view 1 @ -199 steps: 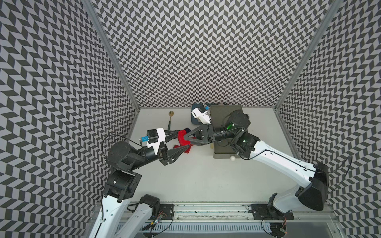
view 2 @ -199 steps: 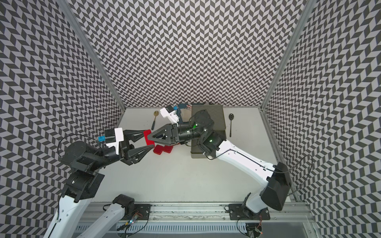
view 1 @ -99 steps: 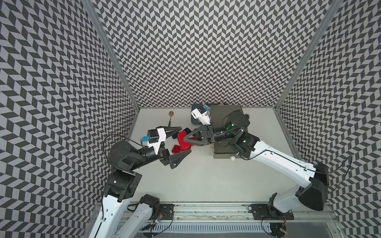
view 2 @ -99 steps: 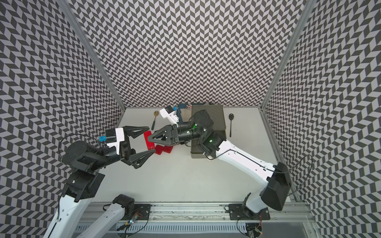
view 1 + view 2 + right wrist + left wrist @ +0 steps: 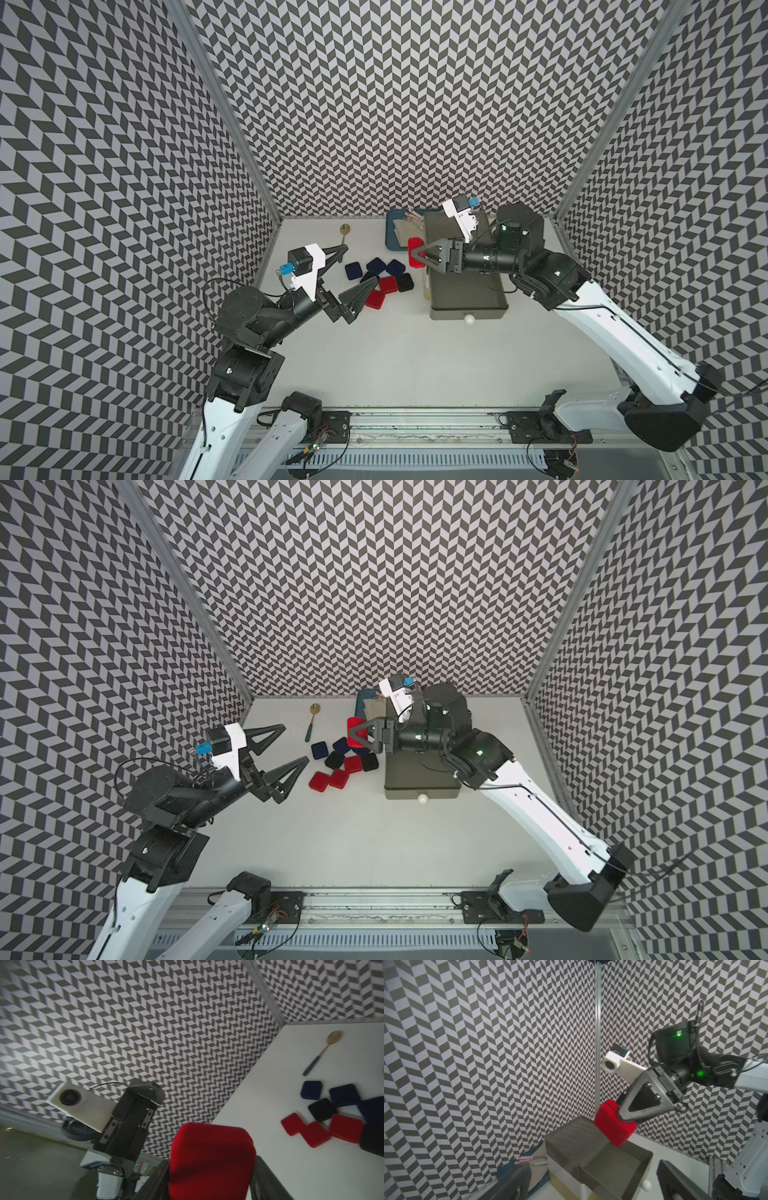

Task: Place the brooch boxes into the drawer by color
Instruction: Place the brooch box in the drawer.

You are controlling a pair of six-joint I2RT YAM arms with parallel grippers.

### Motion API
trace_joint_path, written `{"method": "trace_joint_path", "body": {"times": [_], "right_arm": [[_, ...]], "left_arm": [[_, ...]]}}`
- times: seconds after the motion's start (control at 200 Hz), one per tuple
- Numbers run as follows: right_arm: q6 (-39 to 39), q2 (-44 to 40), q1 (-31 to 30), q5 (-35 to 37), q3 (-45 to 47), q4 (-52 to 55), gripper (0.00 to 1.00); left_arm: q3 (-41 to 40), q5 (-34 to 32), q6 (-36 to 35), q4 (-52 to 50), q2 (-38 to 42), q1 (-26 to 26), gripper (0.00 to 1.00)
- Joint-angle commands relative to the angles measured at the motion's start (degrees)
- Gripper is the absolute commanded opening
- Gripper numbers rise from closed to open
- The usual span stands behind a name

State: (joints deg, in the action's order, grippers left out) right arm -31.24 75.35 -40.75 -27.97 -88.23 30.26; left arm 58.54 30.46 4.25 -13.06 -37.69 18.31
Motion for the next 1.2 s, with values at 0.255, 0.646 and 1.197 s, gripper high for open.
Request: {"method": "trace_joint_path", "body": {"times": [0.255,0.646,1.197], "right_arm": [[13.38,1.28,-0.05,27.19,5.34,19.63,0.41],[11.58,5.75,1.82,25.62,5.94,20.17,0.41],[8.21,7.79,-0.71,24.68,10.60,17.47,0.41]], "left_arm": [[-0.38,-6.31,3.04,-4.42,-5.29,0.15,1.00],[-3.73,-7.96,2.55,-4.96,-2.34,0.15,1.00],[-6.07,-8.13,3.21,-3.29,-2.29,0.15,1.00]]}}
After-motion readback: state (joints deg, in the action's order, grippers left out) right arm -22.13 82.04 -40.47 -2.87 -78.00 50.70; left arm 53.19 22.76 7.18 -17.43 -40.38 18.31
